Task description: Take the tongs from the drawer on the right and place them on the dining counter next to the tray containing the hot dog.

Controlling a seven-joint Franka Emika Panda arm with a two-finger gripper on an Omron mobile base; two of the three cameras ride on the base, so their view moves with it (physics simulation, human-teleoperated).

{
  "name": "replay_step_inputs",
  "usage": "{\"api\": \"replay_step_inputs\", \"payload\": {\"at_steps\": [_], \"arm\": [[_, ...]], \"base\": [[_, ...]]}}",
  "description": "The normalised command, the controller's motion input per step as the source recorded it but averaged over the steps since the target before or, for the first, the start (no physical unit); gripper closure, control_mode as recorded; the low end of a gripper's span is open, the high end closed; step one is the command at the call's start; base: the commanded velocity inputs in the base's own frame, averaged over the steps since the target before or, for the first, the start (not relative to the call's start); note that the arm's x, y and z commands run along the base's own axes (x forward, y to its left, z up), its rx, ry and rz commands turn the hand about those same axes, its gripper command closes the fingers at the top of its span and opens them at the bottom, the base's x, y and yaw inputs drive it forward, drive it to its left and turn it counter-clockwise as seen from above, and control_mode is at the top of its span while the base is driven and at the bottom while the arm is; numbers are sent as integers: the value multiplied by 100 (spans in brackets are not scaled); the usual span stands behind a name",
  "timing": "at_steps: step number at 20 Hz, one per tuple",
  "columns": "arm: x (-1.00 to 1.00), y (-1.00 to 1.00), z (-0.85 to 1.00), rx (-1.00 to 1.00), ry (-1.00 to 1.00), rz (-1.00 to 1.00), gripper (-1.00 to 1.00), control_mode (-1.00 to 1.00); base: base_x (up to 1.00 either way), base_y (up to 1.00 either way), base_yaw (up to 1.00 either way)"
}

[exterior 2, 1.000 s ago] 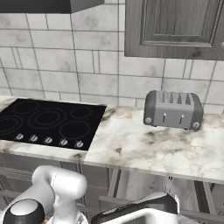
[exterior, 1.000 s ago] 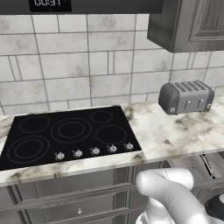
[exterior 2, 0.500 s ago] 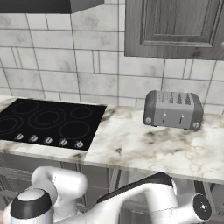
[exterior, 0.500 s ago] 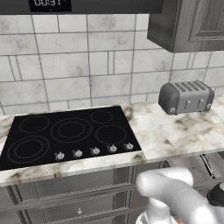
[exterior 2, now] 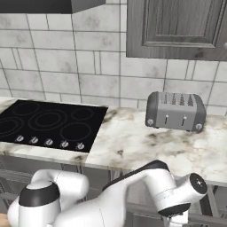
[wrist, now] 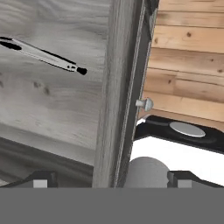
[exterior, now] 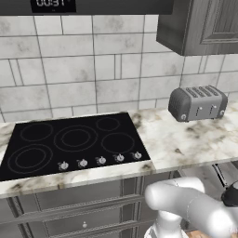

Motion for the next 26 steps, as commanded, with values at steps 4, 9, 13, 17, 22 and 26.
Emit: {"api": "replay_step_inputs", "payload": {"at_steps": [4, 9, 13, 17, 22, 26], "arm": [[25, 2, -18, 0, 14, 5, -100, -100], [12, 9, -24, -1, 16, 1, -100, -100], [3, 6, -21, -2, 12, 0, -100, -100], [0, 0, -24, 0, 8, 0, -100, -100], [0, 0, -20, 0, 11, 0, -100, -100], [0, 0, -8, 0, 10, 0, -100, -100]], "base": [[0, 0, 0], [0, 0, 0], [0, 0, 0], [0, 0, 0], [0, 0, 0], [0, 0, 0]]}}
